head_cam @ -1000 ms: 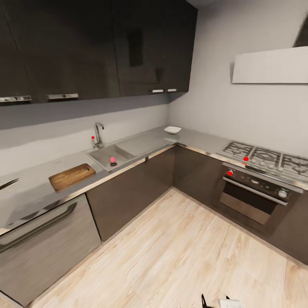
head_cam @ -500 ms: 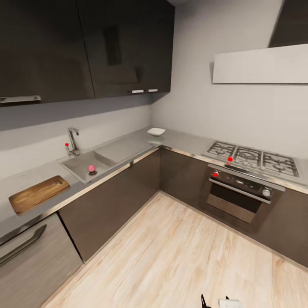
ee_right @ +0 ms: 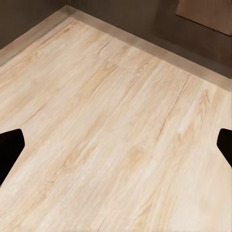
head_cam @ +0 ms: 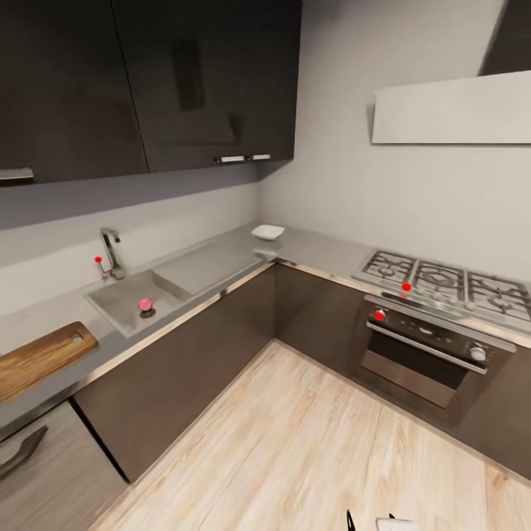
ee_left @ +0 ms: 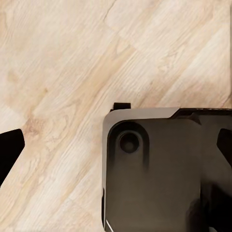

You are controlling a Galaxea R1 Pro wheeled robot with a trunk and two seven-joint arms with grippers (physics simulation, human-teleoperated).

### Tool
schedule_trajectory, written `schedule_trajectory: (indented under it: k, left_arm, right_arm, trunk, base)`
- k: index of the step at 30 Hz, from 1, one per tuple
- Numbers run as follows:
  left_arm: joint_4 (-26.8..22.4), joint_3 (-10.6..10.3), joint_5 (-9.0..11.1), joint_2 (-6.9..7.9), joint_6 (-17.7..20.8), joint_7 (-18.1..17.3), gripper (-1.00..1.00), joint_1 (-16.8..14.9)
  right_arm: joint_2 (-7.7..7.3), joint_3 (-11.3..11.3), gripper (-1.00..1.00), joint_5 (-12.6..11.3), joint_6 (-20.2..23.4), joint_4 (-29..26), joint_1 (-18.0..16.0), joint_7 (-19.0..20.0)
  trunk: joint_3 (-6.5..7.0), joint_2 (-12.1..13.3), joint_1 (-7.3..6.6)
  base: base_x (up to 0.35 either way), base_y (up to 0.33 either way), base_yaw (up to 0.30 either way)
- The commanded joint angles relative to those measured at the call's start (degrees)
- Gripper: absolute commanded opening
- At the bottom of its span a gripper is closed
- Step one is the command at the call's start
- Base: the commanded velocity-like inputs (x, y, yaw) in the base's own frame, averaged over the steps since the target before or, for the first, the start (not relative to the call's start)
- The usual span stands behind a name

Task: In the kitchen, take the Vidalia onion out of the sink, dice it on the chopping board with the paring knife, put the diced onion into the bowl on the countertop, then place both the paring knife and the chopping board into the sink.

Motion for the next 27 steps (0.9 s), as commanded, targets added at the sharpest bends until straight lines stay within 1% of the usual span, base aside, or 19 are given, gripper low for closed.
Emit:
schedule_trajectory:
  k: [1, 5, 7, 16, 20, 23, 27]
  left_arm:
    - [0.03, 0.1, 0.02, -0.01, -0.18, 0.0, 1.0, -0.02]
    - [0.03, 0.1, 0.02, -0.01, -0.18, 0.01, 1.0, -0.01]
    - [0.03, 0.1, 0.02, -0.01, -0.18, 0.01, 1.0, -0.02]
    - [0.06, 0.1, 0.02, -0.01, -0.18, -0.01, 1.0, -0.04]
    - [0.06, 0.1, 0.02, -0.01, -0.18, -0.03, 1.0, -0.04]
    - [-0.08, 0.05, 0.02, 0.02, -0.24, -0.04, 1.0, -0.04]
    - [0.04, 0.08, 0.02, -0.04, -0.29, 0.01, 1.0, -0.03]
  right_arm:
    - [0.0, 0.23, 1.0, -0.13, -0.15, 0.04, -0.05, -0.31]
    - [0.01, 0.25, 1.0, -0.13, -0.15, 0.04, -0.05, -0.31]
    - [0.03, 0.26, 1.0, -0.13, -0.15, 0.05, -0.05, -0.29]
    - [0.01, 0.24, 1.0, -0.13, -0.15, 0.08, -0.05, -0.26]
    - [0.01, 0.25, 1.0, -0.13, -0.15, 0.1, -0.05, -0.29]
    - [0.02, 0.24, 1.0, -0.13, -0.15, 0.09, -0.05, -0.31]
    - [0.01, 0.24, 1.0, -0.13, -0.15, 0.06, -0.05, -0.31]
  trunk:
    - [-0.12, -0.11, 0.07]
    - [-0.12, -0.11, 0.07]
    - [-0.1, -0.11, 0.07]
    - [0.08, -0.11, 0.07]
    - [0.18, -0.11, 0.07]
    - [0.25, -0.11, 0.07]
    - [0.29, -0.11, 0.07]
  base:
    - [0.346, -0.11, 0.0]
    - [0.346, -0.113, -0.005]
    - [0.346, -0.095, -0.149]
    - [0.322, -0.032, -0.269]
    - [0.171, -0.001, -0.286]
    - [0.051, 0.0, -0.271]
    - [0.01, 0.0, -0.109]
